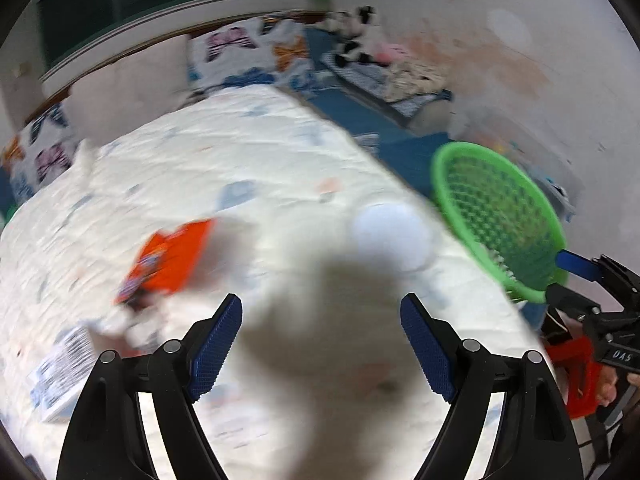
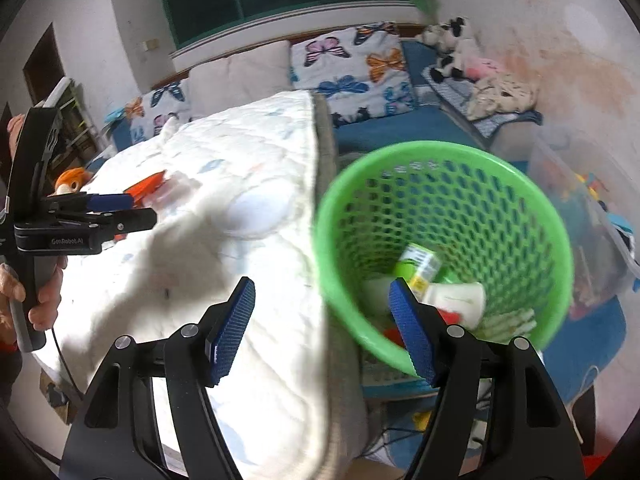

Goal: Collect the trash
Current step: 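Grasp the white milk carton with the left gripper while the right gripper grasps the orange wrapper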

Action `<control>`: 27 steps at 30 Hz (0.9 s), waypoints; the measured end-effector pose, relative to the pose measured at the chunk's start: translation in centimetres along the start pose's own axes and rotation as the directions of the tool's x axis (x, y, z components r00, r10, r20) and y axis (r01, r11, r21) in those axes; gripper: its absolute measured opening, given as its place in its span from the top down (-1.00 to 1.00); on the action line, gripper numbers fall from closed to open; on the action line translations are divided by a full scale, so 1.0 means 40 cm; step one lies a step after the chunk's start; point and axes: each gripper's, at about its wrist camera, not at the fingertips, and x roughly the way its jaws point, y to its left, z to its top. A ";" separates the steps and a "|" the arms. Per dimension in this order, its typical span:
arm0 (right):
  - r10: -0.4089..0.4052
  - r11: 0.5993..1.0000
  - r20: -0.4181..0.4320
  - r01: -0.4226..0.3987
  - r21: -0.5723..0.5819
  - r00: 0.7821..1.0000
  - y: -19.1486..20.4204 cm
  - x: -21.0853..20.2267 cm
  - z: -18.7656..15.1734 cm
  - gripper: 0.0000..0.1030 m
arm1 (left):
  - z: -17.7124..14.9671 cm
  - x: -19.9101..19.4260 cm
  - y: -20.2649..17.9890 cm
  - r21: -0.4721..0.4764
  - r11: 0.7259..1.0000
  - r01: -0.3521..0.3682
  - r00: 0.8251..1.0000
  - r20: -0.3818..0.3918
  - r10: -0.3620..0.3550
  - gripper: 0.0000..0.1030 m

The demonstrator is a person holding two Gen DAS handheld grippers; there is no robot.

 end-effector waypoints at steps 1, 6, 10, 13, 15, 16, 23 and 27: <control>0.007 1.000 -0.002 -0.007 -0.008 1.000 0.015 0.006 0.004 -0.37 | -0.008 -0.007 0.024 -0.014 1.000 -0.014 1.000 0.000 0.014 -0.53; 0.043 0.998 -0.011 -0.044 -0.038 0.999 0.088 0.030 0.024 -0.37 | -0.047 -0.056 0.155 -0.073 0.993 -0.088 0.996 0.004 0.089 -0.58; 0.067 0.995 -0.016 -0.068 -0.068 0.998 0.146 0.043 0.038 -0.38 | -0.068 -0.090 0.236 -0.102 0.984 -0.145 0.989 0.009 0.146 -0.62; 0.080 0.992 -0.018 -0.082 -0.095 0.997 0.188 0.052 0.048 -0.38 | -0.088 -0.116 0.302 -0.129 0.976 -0.177 0.984 0.009 0.180 -0.70; 0.087 0.990 -0.019 -0.088 -0.110 0.996 0.210 0.058 0.054 -0.39 | -0.101 -0.130 0.342 -0.143 0.971 -0.192 0.981 0.009 0.196 -0.74; 0.088 0.989 -0.019 -0.090 -0.117 0.996 0.219 0.060 0.056 -0.39 | -0.106 -0.133 0.360 -0.150 0.969 -0.197 0.980 0.006 0.200 -0.79; 0.103 0.984 -0.032 -0.106 -0.140 0.994 0.257 0.084 0.062 -0.39 | -0.147 -0.124 0.457 -0.190 0.972 -0.139 0.990 -0.028 0.137 -0.82; 0.102 0.984 -0.044 -0.107 -0.143 0.994 0.262 0.098 0.059 -0.40 | -0.159 -0.098 0.468 -0.173 0.980 -0.100 0.995 -0.046 0.094 -0.84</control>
